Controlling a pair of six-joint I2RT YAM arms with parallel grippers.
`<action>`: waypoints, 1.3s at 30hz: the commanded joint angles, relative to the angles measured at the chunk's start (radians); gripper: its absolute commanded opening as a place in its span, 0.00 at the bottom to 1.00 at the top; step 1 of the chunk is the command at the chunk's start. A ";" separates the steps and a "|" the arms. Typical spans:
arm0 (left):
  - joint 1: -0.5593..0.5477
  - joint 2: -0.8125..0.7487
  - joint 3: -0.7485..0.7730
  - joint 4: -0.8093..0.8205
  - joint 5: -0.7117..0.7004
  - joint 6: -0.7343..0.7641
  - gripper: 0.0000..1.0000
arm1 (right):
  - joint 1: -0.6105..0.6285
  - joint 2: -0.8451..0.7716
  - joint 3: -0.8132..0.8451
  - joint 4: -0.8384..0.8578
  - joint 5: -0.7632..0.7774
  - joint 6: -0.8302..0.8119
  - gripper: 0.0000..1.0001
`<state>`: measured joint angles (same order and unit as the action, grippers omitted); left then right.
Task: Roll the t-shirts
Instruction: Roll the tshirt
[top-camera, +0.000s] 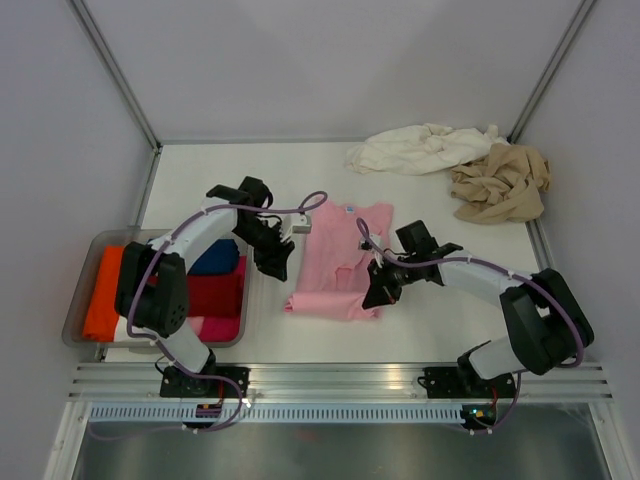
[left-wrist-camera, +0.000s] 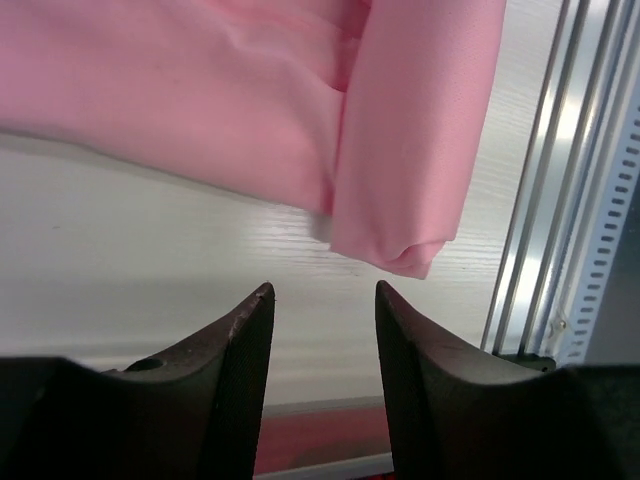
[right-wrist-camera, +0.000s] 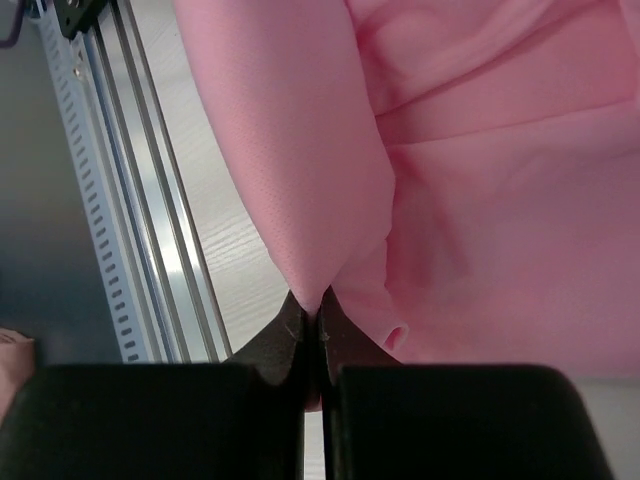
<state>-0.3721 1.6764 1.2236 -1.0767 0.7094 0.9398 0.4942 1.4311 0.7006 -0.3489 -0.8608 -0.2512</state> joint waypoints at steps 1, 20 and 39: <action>0.024 -0.009 0.071 0.033 -0.003 -0.105 0.50 | -0.068 0.066 0.000 0.099 -0.073 0.131 0.00; -0.140 -0.164 -0.139 0.304 -0.134 -0.573 0.38 | -0.190 0.078 -0.052 0.327 -0.024 0.520 0.00; -0.194 -0.043 -0.158 0.474 -0.143 -0.668 0.38 | -0.187 0.040 -0.105 0.340 0.040 0.543 0.00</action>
<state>-0.5678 1.6413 1.0531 -0.6540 0.5293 0.3206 0.3092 1.4994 0.6041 -0.0475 -0.8284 0.2867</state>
